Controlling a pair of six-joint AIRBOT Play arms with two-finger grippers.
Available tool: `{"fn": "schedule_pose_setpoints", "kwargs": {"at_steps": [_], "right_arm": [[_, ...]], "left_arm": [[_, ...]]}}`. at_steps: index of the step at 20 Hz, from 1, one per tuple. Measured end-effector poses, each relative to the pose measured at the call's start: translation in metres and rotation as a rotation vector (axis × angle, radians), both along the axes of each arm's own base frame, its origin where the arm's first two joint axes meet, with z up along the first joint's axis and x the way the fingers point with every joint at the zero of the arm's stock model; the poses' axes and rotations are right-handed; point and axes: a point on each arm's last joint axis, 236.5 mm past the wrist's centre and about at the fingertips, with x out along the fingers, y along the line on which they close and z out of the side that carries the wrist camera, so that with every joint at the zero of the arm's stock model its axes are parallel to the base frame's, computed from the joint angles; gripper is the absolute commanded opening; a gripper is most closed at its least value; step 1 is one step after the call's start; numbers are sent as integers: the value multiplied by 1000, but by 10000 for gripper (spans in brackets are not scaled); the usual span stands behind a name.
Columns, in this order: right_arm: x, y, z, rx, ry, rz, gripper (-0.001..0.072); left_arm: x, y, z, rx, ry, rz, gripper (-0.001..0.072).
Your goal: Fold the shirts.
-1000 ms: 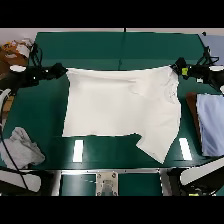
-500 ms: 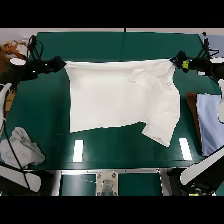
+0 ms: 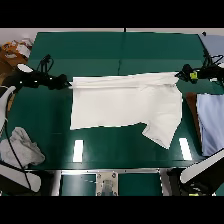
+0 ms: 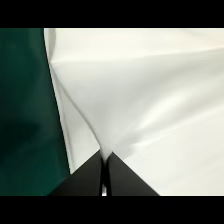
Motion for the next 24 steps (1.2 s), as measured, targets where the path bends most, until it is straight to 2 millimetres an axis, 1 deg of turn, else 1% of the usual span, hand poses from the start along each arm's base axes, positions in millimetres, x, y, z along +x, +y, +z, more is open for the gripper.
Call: {"fn": "schedule_pose_setpoints", "kwargs": {"at_steps": [3, 6, 9, 10, 12, 13, 14, 15, 16, 17, 18, 19, 21, 24], "right_arm": [[-13, -6, -17, -31, 55, 13, 12], [-24, -6, -34, -41, 99, 17, 12], [-28, -6, -43, -47, 114, 17, 13], [-29, -6, -44, -47, 116, 16, 35], [-30, -6, -45, -48, 118, 17, 397], [-30, -7, -43, -47, 118, 21, 434], [-33, -9, -39, -42, 123, 28, 434], [-34, -14, -33, -37, 127, 25, 433], [-37, -19, -26, -28, 134, 21, 425], [-43, -25, -20, -14, 148, 19, 334], [-50, -30, -15, 3, 167, 17, 144], [-59, -34, -11, 21, 190, 20, 14], [-79, -37, -7, 62, 246, 32, 12], [-109, -25, -4, 125, 328, 62, 12]], "left_arm": [[-15, -3, -11, 7, 65, -16, 23], [-29, -16, -24, 14, 112, -40, 23], [-37, -30, -31, 15, 134, -56, 24], [-39, -32, -32, 14, 142, -58, 29], [-42, -35, -32, 9, 159, -59, 504], [-47, -35, -31, 2, 180, -69, 513], [-51, -34, -28, -6, 204, -76, 512], [-55, -29, -23, -7, 229, -81, 476], [-59, -21, -19, -7, 262, -80, 313], [-65, -13, -13, -8, 292, -87, 214], [-70, -5, -6, -14, 321, -88, 117], [-76, 4, 1, -16, 345, -83, 22], [-84, 16, 14, -12, 367, -80, 21], [-94, 24, 33, 20, 353, -75, 21]]}}
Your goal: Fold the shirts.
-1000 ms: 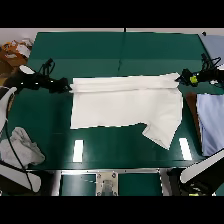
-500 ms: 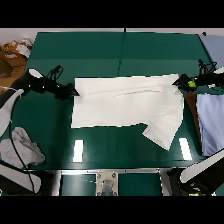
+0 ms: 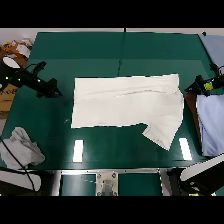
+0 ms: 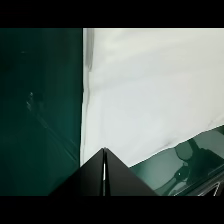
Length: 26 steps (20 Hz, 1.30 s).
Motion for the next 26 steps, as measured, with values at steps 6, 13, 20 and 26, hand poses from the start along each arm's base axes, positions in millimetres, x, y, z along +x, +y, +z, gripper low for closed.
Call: {"fn": "schedule_pose_setpoints", "kwargs": {"at_steps": [6, 13, 20, 26], "right_arm": [[-69, 43, 21, 28, 51, -51, 13], [-147, 109, 28, 9, -93, -266, 14], [-165, 137, 11, 94, -106, -360, 14], [-159, 129, 7, 70, -133, -405, 140]], "left_arm": [[-74, -21, 6, 80, -54, 5, 21], [-177, -72, -49, 86, -40, 120, 634], [-152, -91, -79, 58, -139, 377, 631], [-112, -99, -91, 19, -157, 499, 23]]}}
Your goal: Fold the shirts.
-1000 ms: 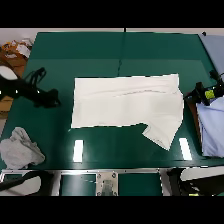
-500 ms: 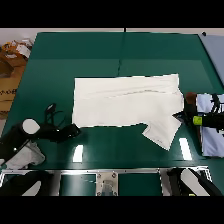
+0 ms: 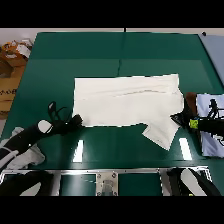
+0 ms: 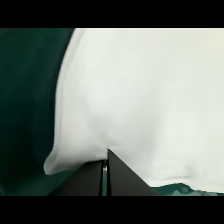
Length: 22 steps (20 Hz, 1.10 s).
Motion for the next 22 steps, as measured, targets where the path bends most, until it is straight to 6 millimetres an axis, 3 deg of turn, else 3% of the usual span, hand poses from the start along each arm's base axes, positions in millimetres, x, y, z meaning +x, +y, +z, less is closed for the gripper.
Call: {"fn": "schedule_pose_setpoints", "kwargs": {"at_steps": [2, 3, 4, 5, 8, 11, 15, 19, 20, 21, 22], "right_arm": [[2, -10, 0, -36, -4, -10, 150], [1, -17, 1, -57, -2, -15, 239], [0, -24, 1, -77, 6, -25, 409], [-2, -31, 1, -84, 17, -40, 503], [-16, -39, -3, -78, 81, -58, 502], [-43, -34, -17, -50, 203, -49, 502], [-79, 2, -52, 49, 335, -22, 501], [-85, 41, -77, 125, 335, -23, 491], [-83, 46, -81, 130, 325, -23, 436], [-79, 49, -83, 132, 305, -28, 291], [-76, 50, -87, 124, 288, -28, 191]], "left_arm": [[17, 5, 9, 13, -45, -15, 23], [22, 12, 11, 23, -48, -22, 23], [27, 22, 13, 39, -49, -29, 23], [32, 33, 15, 55, -54, -29, 23], [37, 62, 17, 97, -46, -49, 23], [36, 73, 17, 117, -44, -81, 24], [35, 78, 17, 130, -47, -106, 24], [34, 79, 17, 133, -48, -114, 24], [34, 79, 17, 134, -47, -117, 24], [33, 78, 17, 135, -46, -125, 24], [32, 78, 16, 137, -47, -138, 24]]}}
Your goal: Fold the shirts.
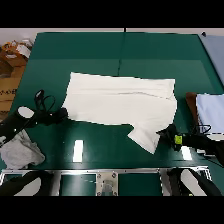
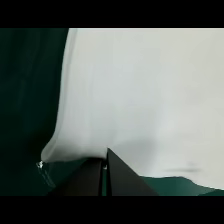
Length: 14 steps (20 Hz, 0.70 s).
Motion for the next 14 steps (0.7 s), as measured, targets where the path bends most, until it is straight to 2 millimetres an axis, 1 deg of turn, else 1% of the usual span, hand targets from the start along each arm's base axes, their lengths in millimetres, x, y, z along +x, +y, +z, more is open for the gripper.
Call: {"fn": "schedule_pose_setpoints", "kwargs": {"at_steps": [2, 4, 5, 6, 7, 9, 11, 14], "right_arm": [[10, 0, -2, -15, -44, -3, 13], [21, -3, 3, -38, -88, 13, 11], [26, -5, 8, -46, -106, 30, 11], [29, -3, 16, -34, -116, 56, 11], [27, -1, 23, -29, -113, 99, 11], [23, -6, 32, -57, -86, 148, 11], [12, -12, 38, -97, -43, 189, 11], [-3, -22, 48, -160, 0, 211, 11]], "left_arm": [[-5, -3, -1, 5, 10, -36, 23], [-13, -3, -2, 27, 31, -95, 22], [-16, -2, -1, 46, 47, -132, 22], [-23, 0, 1, 71, 75, -176, 22], [-30, 4, 4, 98, 108, -217, 22], [-45, 14, 12, 157, 175, -280, 21], [-63, 25, 19, 201, 241, -308, 22], [-88, 35, 24, 237, 328, -323, 22]]}}
